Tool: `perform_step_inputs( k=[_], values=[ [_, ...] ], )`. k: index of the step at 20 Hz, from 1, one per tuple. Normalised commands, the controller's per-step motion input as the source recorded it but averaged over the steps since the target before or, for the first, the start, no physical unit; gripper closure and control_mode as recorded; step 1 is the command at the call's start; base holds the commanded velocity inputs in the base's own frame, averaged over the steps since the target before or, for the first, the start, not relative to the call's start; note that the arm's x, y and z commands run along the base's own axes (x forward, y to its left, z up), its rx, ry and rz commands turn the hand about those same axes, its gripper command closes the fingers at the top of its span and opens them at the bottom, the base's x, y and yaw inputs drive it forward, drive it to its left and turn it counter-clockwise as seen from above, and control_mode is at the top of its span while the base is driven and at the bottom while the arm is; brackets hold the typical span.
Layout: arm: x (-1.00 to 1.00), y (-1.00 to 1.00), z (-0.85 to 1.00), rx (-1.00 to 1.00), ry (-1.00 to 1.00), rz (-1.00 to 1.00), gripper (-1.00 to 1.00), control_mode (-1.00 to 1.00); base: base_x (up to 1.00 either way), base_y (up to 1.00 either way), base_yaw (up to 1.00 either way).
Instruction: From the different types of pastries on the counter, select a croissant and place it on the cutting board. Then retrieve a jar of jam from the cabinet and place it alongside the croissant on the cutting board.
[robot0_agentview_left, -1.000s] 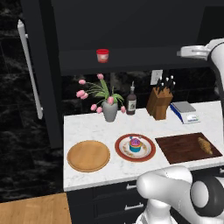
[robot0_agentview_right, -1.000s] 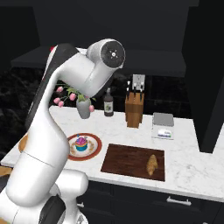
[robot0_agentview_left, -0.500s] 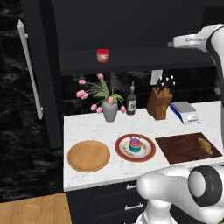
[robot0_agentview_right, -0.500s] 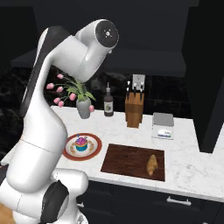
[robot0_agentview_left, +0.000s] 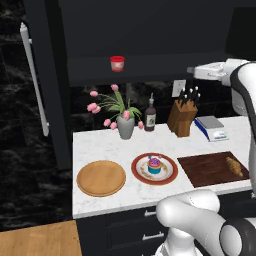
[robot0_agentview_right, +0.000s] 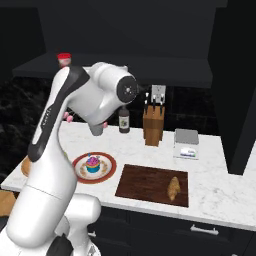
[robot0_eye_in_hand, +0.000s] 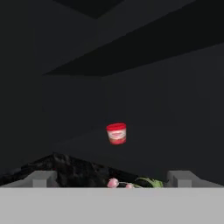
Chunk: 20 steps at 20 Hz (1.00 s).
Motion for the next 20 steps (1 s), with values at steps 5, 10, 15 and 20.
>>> perform_step_inputs(
  k=[5,10,15,20],
  values=[
    [0.19,0.32,0.21,-0.03,0.08,0.22,-1.0,-1.0,0.0,0.0,0.0],
    [0.15,0.13,0.03,-0.08,0.05,0.33,-1.0,-1.0,0.0,0.0,0.0],
    [0.46,0.19,-0.18,0.05,-0.02,0.0,-1.0,-1.0,0.0,0.0,0.0],
    [0.32,0.49,0.0,0.01,-0.02,-0.11,-1.0,-1.0,0.0,0.0,0.0]
  ],
)
